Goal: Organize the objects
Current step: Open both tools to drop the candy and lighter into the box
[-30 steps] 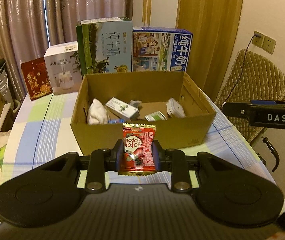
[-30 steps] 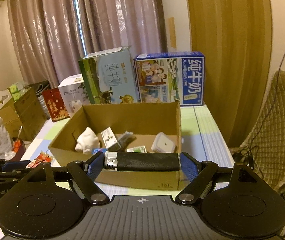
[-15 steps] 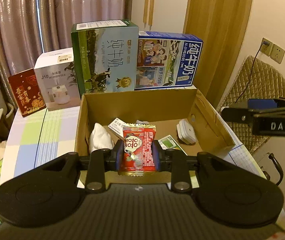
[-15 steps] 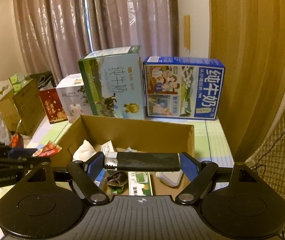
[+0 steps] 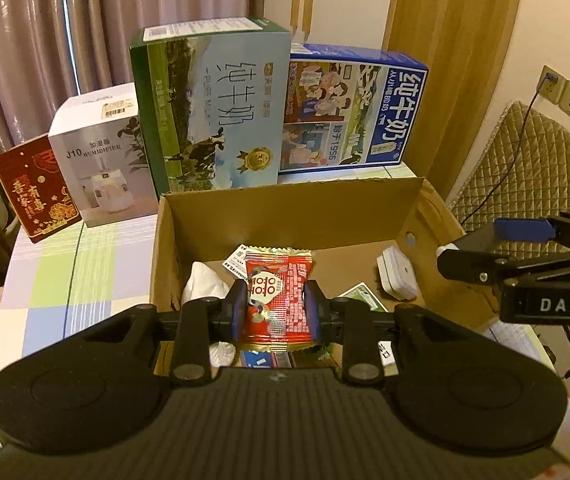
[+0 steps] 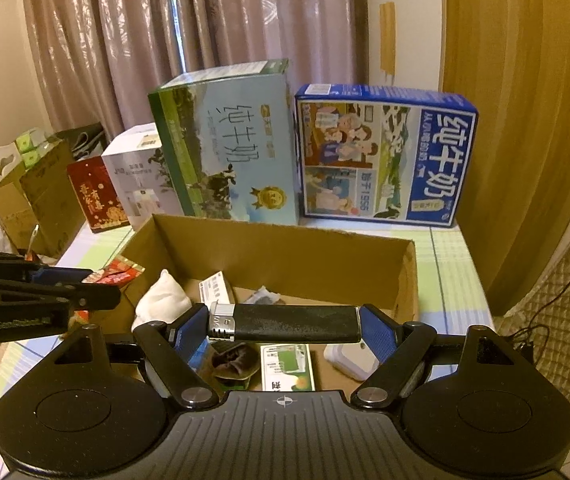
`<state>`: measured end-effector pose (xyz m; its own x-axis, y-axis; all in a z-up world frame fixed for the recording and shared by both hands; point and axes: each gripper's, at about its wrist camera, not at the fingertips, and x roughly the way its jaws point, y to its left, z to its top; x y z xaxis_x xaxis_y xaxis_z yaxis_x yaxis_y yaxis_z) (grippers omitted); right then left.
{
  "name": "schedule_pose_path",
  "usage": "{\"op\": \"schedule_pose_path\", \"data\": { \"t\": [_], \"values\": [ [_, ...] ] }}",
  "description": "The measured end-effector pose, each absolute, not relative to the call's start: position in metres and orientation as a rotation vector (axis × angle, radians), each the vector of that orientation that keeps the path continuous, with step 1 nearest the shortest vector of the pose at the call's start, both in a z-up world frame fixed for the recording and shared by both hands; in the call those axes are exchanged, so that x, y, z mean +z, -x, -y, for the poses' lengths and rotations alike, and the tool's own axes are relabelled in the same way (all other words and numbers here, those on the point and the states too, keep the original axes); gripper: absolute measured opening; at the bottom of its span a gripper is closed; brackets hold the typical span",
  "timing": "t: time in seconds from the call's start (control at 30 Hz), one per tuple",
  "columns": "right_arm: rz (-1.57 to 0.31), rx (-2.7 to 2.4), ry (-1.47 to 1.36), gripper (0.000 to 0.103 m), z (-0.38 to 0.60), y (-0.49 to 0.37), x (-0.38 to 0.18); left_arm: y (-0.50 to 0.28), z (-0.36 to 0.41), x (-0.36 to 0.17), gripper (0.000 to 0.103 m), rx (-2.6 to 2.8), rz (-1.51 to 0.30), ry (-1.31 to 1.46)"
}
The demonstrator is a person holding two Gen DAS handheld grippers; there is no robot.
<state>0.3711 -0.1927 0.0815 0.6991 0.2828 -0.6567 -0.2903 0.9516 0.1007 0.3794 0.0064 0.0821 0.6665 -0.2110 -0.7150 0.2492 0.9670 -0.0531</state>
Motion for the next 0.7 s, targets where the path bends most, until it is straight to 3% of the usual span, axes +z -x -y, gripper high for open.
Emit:
{"op": "schedule_pose_path", "data": {
  "t": [0.17, 0.47, 0.57, 0.63, 0.67, 0.7],
  "values": [
    [-0.744, 0.306, -0.001, 0.078, 0.196, -0.383, 0.075, -0.395, -0.006, 0.066, 0.036, -0.242, -0.815, -0.024],
    [-0.790, 0.318, -0.042, 0.079, 0.200, -0.393, 0.062, -0.392, -0.020, 0.064, 0.043, -0.215, -0.806, -0.016],
    [-0.817, 0.340, -0.077, 0.079, 0.198, -0.400, 0.057, -0.390, -0.025, 0.067, 0.051, -0.203, -0.798, -0.020],
    [-0.827, 0.370, -0.134, 0.083, 0.199, -0.406, 0.054, -0.388, -0.028, 0.069, 0.063, -0.195, -0.794, -0.030],
    [-0.830, 0.370, -0.174, 0.094, 0.202, -0.409, 0.053, -0.386, -0.028, 0.069, 0.075, -0.186, -0.791, -0.042],
    [-0.823, 0.356, -0.203, 0.099, 0.206, -0.410, 0.053, -0.384, -0.029, 0.069, 0.082, -0.177, -0.785, -0.057]
  ]
}}
